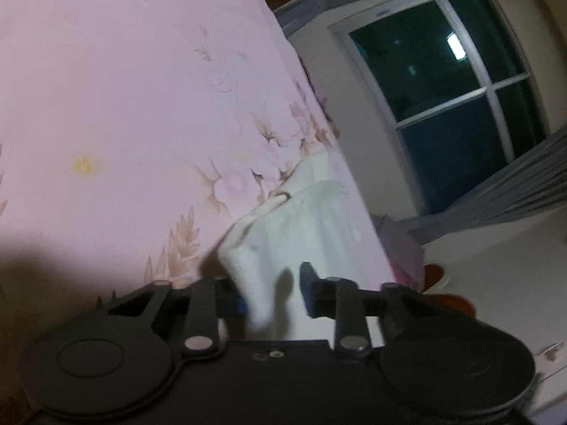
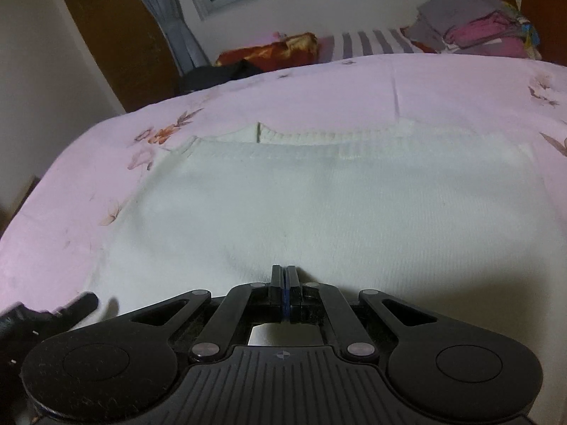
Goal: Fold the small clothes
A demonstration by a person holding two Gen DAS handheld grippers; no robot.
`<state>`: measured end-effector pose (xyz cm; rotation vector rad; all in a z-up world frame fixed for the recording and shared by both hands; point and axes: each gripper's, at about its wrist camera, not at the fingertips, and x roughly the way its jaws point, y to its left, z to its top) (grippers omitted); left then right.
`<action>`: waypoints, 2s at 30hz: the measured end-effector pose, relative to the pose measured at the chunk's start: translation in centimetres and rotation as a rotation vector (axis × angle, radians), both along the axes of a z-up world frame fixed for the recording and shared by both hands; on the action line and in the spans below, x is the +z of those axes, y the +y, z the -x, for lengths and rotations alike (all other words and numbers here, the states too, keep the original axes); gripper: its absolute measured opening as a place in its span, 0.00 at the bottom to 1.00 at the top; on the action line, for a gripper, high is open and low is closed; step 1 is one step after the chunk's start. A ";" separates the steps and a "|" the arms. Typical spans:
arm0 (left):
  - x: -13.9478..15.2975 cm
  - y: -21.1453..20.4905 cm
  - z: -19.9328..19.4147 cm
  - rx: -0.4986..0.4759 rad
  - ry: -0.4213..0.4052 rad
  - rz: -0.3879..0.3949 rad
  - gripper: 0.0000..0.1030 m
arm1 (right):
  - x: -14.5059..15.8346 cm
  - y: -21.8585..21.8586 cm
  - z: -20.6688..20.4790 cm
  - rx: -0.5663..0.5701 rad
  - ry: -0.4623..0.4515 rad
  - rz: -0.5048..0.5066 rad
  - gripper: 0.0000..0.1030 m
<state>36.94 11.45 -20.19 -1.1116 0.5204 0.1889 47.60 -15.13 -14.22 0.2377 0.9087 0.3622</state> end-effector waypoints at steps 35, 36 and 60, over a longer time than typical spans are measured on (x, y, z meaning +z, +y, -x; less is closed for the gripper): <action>12.2 -23.3 -5.8 -0.849 -0.072 -0.486 0.38 | 3.9 -27.4 8.2 -0.437 -0.057 -0.404 0.50; 12.6 -22.1 -6.4 -0.790 -0.072 -0.532 0.38 | 3.7 -27.1 7.9 -0.411 -0.043 -0.424 0.41; 7.7 -13.8 -12.4 -0.762 0.090 -0.527 0.30 | 0.6 -17.5 1.4 -0.220 0.075 -0.245 0.37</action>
